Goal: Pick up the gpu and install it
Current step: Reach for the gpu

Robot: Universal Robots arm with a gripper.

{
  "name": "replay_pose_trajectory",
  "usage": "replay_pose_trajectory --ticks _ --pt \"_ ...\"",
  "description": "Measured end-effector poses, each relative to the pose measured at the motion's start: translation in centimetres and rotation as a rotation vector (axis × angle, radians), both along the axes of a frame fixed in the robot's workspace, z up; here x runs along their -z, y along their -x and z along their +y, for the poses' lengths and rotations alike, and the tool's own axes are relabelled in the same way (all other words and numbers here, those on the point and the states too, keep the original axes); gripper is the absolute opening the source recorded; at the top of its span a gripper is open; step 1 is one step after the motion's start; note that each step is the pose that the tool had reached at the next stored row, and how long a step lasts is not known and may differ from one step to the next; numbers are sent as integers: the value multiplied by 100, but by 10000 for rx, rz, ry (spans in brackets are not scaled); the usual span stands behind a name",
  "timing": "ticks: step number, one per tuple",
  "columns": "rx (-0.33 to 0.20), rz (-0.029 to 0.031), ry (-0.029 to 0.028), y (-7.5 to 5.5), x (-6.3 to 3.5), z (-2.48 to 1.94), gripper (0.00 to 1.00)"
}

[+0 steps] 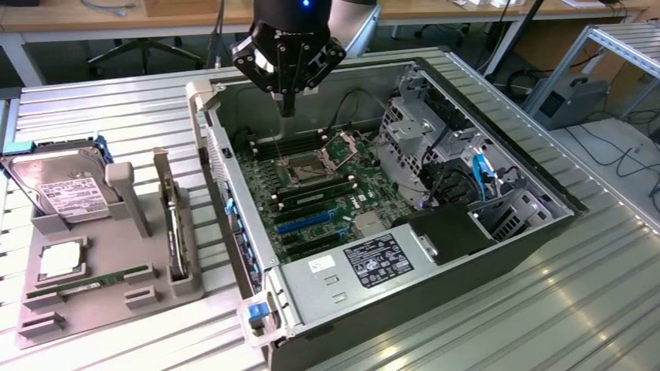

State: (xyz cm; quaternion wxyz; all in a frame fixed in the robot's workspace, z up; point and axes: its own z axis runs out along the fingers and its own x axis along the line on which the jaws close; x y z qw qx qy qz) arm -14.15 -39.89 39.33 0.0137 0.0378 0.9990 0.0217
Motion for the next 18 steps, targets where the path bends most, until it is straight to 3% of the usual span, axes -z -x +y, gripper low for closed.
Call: replay_pose_trajectory --ticks 18 --pt "0 -1 -1 45 1 0 11"
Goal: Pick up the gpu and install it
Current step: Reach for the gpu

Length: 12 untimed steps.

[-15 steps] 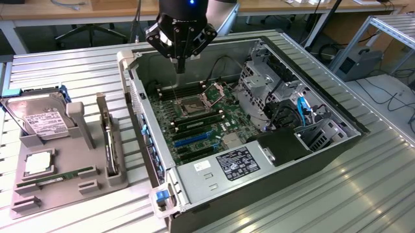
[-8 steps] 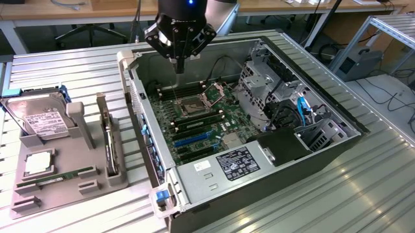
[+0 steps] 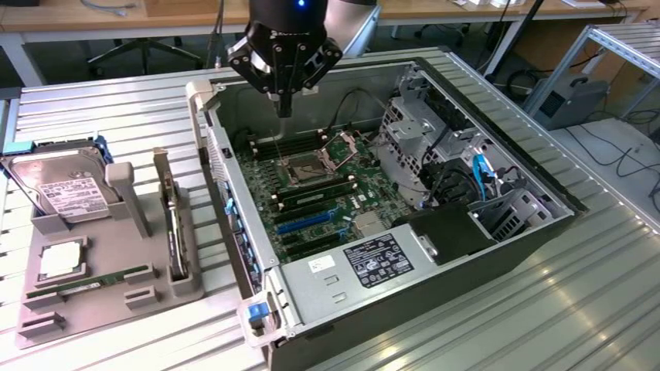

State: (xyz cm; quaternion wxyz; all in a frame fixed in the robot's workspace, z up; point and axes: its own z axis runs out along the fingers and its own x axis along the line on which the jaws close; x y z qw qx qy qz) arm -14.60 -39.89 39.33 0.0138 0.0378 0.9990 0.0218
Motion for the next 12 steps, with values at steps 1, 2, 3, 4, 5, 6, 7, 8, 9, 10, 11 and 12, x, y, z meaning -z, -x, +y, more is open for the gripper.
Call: replay_pose_trajectory --ticks 1,2,3,4,5,6,7,8,9,10,11,12 --pt "0 0 1 3 0 0 11" --pt "0 1 1 9 0 0 11" --pt "0 1 1 15 -1 0 11" --pt "0 0 0 19 0 0 11" --pt "0 1 1 21 0 0 11" --pt "0 1 1 23 0 0 11" --pt "0 1 1 25 0 0 11" --pt "0 0 1 28 0 0 11" --pt "0 1 1 30 0 0 11" --pt "1 1 1 33 -1 0 11" --pt "0 1 1 36 0 0 11" --pt "1 1 2 39 -1 0 11"
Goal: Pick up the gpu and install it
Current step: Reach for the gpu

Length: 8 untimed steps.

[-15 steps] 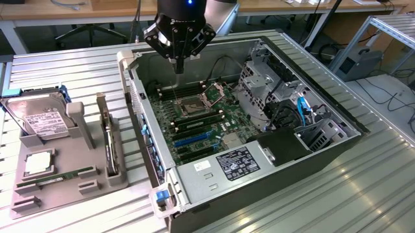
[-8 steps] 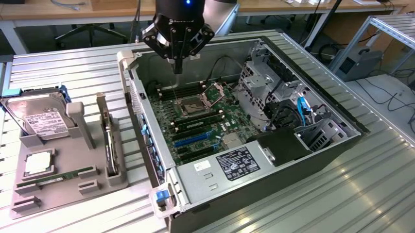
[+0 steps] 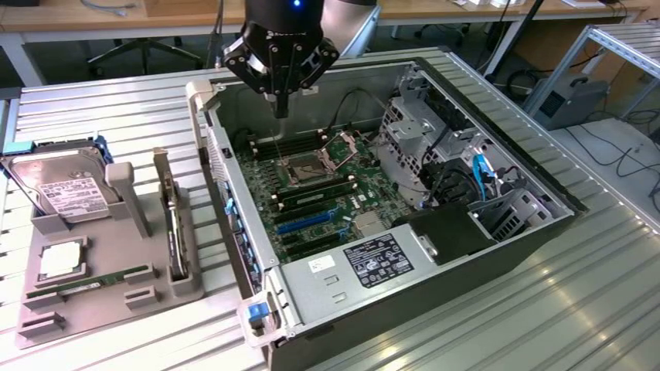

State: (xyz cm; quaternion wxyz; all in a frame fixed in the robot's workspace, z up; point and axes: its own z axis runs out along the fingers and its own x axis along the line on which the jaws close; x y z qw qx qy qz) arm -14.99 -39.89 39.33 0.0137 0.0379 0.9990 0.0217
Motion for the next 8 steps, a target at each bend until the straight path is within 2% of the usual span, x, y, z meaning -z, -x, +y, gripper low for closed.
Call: replay_pose_trajectory --ticks 8 --pt "-1 0 0 23 0 0 11"
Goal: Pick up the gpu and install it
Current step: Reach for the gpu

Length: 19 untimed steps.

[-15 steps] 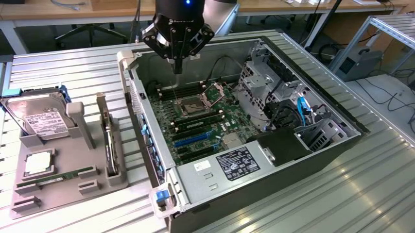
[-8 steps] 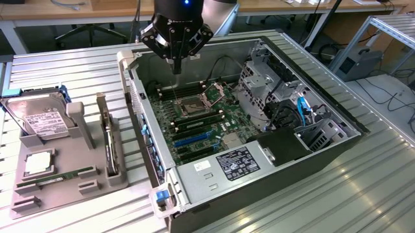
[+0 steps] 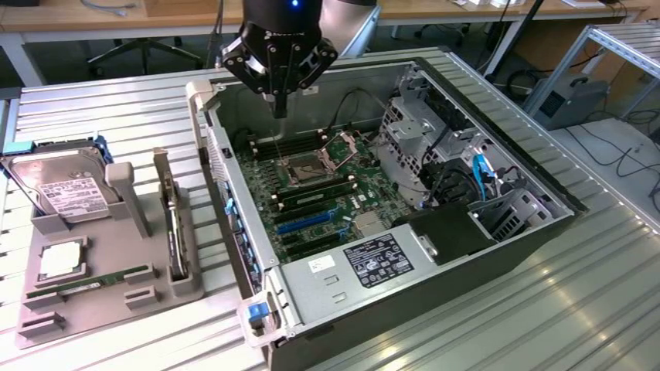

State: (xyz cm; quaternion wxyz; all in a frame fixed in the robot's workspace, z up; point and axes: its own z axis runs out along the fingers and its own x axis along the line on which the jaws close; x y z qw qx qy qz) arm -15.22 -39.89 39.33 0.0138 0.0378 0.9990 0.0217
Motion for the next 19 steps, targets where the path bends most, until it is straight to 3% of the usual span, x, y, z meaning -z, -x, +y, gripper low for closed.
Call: replay_pose_trajectory --ticks 19 --pt "0 0 1 57 0 0 11"
